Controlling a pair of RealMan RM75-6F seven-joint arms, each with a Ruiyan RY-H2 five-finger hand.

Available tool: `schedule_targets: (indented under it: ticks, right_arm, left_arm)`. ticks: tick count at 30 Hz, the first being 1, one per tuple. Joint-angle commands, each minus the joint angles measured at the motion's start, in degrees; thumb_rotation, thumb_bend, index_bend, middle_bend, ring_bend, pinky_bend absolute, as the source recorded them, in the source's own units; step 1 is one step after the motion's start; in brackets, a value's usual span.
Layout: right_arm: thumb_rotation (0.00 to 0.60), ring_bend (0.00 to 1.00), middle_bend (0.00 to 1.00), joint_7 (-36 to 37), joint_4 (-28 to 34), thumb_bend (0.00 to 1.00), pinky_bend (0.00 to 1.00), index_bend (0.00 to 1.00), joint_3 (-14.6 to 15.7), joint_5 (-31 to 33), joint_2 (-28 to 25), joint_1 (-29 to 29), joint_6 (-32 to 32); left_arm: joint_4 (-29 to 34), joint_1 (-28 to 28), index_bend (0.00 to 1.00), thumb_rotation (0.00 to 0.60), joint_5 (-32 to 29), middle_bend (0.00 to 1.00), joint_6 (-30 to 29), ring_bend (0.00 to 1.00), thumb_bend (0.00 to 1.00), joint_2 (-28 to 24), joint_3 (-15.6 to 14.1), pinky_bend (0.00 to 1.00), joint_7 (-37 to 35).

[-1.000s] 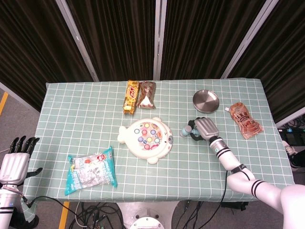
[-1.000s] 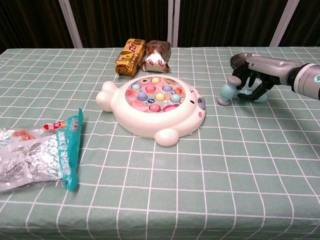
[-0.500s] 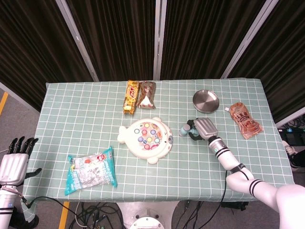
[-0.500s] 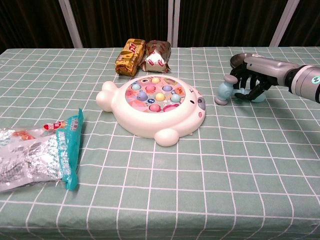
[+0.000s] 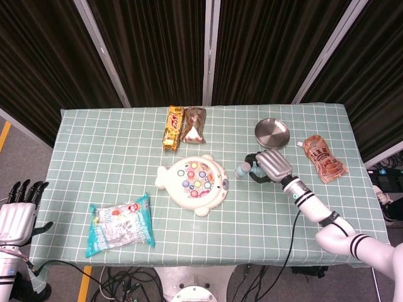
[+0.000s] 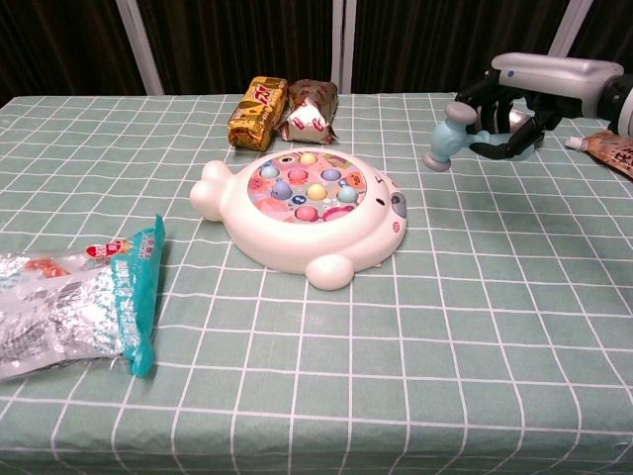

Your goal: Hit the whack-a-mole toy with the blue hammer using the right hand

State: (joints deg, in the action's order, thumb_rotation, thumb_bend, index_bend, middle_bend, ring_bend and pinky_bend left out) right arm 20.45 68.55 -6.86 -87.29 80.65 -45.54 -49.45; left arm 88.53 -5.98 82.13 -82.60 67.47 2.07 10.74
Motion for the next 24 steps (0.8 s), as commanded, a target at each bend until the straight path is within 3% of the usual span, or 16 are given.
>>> schedule_targets:
  ticks: [1,7,17,24]
  right_arm:
    - [0.6,0.49,0.63,-3.2,7.8,0.63,0.65,0.61,-0.8,-0.6,-5.3,-3.9,4.2]
    - [0.6,0.49,0.63,-8.3,11.4,0.64,0.65,0.61,-2.4,2.5,-4.6,-8.9,11.2]
    - [0.6,0.49,0.63,-18.2,10.2,0.65,0.65,0.61,-2.7,8.5,-0.4,-13.5,17.1]
    - [0.6,0.49,0.63,-20.8,11.9,0.65,0.65,0.61,-3.6,11.5,-0.4,-13.2,14.7]
  left_arm:
    - [0.3,0.1,0.12,0.6,0.1,0.13,-0.2,0.0,0.04,-0.1,0.0,0.04,0.1]
    - [0.1,0.2,0.12,0.6,0.2,0.13,-0.4,0.0,0.04,-0.1,-0.1,0.04,-0.1]
    - [-1.7,1.0,0.12,0.6,0.0,0.13,-0.6,0.0,0.04,0.7,-0.4,0.04,-2.0]
    - [-2.8,1.5,0.12,0.6,0.2,0.13,-1.0,0.0,0.04,1.2,-0.6,0.04,-3.0]
